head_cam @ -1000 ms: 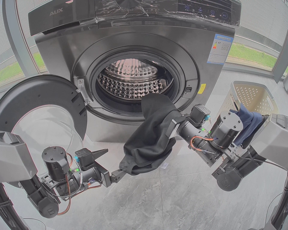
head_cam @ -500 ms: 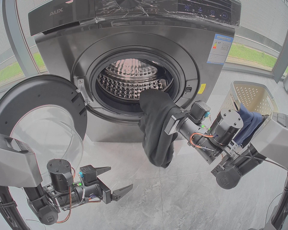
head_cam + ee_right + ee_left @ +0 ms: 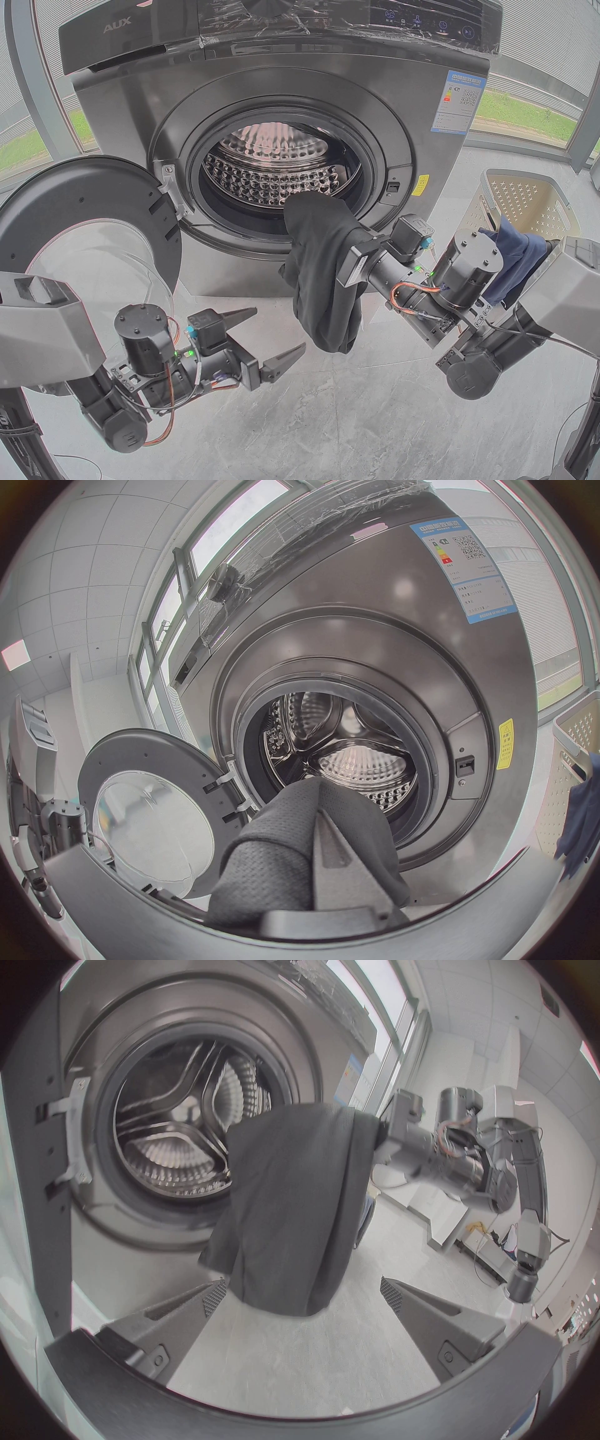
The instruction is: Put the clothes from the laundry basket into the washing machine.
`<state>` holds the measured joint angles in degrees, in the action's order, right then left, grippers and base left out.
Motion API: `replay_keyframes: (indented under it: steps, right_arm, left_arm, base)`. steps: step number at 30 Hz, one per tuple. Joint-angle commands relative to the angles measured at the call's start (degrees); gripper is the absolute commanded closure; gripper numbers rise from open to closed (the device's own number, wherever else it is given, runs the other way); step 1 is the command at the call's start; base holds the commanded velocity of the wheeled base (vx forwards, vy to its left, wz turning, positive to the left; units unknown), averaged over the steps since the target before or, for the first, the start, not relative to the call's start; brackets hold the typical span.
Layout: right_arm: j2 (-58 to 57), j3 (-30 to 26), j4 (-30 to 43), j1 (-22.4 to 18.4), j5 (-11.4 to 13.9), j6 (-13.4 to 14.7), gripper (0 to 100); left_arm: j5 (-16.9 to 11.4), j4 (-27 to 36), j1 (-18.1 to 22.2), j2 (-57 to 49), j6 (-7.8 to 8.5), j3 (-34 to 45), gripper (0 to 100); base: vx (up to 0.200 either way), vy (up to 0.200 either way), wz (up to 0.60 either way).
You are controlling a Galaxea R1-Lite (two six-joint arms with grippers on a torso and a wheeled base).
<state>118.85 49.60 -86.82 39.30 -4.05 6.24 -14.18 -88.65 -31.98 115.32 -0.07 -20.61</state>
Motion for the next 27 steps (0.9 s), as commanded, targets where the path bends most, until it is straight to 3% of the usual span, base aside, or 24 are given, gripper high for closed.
replay_keyframes:
  steps: [1, 18, 23, 27]
  right_arm:
    - [0.33, 0.05, 0.07, 1.65, -0.08, 0.0, 100]
    - [0.77, -0.03, 0.16, 3.06, -0.17, 0.0, 100]
    - [0.86, -0.12, 0.16, 3.85, -0.26, 0.0, 100]
    - [1.74, 0.32, 0.25, 3.68, -1.75, -0.09, 100]
  left_arm:
    - [0.2, -0.03, -1.69, 5.26, -0.63, -10.06, 0]
    - [1.35, 0.06, -2.65, 14.14, -1.25, -23.59, 0]
    - [2.93, -0.03, -2.57, 15.37, -1.25, -26.06, 0]
    - [3.1, -0.03, -3.71, 14.58, -0.98, -24.65, 0]
  base:
    - [0.0, 0.0, 0.0]
    - [0.0, 0.0, 0.0]
    - [0.0, 0.0, 0.0]
    - [0.0, 0.0, 0.0]
